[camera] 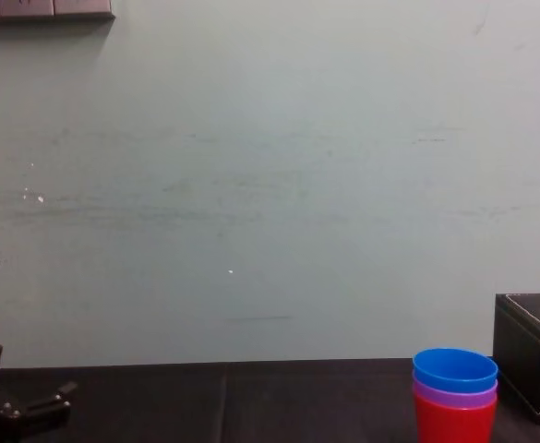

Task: Stack the three plastic cups sequentially using one hand.

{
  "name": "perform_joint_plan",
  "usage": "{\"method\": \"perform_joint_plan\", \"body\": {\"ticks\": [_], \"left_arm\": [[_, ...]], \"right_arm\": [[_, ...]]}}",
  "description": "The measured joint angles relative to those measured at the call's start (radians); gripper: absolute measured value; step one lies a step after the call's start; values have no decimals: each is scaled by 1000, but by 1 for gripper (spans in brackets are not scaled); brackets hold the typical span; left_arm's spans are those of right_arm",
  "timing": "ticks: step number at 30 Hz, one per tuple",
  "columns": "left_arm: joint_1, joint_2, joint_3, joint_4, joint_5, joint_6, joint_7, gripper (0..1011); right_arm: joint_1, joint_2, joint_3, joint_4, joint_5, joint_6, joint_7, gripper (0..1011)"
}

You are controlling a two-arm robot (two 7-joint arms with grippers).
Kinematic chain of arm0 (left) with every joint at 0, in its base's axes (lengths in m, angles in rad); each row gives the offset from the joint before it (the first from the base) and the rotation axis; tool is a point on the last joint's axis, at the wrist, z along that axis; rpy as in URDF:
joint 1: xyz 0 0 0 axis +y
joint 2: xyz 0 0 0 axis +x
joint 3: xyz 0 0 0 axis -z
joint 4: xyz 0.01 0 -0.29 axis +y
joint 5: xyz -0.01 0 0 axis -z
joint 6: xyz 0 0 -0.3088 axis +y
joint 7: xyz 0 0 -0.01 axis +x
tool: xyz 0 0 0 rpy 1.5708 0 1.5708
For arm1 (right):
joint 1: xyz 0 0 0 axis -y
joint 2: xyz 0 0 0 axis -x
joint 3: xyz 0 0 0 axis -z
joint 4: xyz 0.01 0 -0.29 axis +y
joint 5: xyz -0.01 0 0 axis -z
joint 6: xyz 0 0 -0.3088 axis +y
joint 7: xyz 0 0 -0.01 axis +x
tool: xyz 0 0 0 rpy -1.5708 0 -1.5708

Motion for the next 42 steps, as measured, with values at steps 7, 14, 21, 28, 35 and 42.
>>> {"method": "perform_joint_plan", "body": {"ticks": [7,14,21,28,35,42], "left_arm": [[0,0,0,0,0,0,0,1005],[0,0,0,0,0,0,0,1005],[0,0,0,0,0,0,0,1005],[0,0,0,0,0,0,0,1005],[0,0,0,0,0,0,0,1005],[0,0,0,0,0,0,0,1004]], "right_arm": [[0,0,0,-1,1,1,0,1002],[0,1,0,-1,1,2,0,1003],[0,1,0,-2,1,2,0,1003],[0,1,0,-2,1,2,0,1002],[0,1,0,-2,1,2,0,1003],[0,1,0,-2,1,2,0,1003]]}}
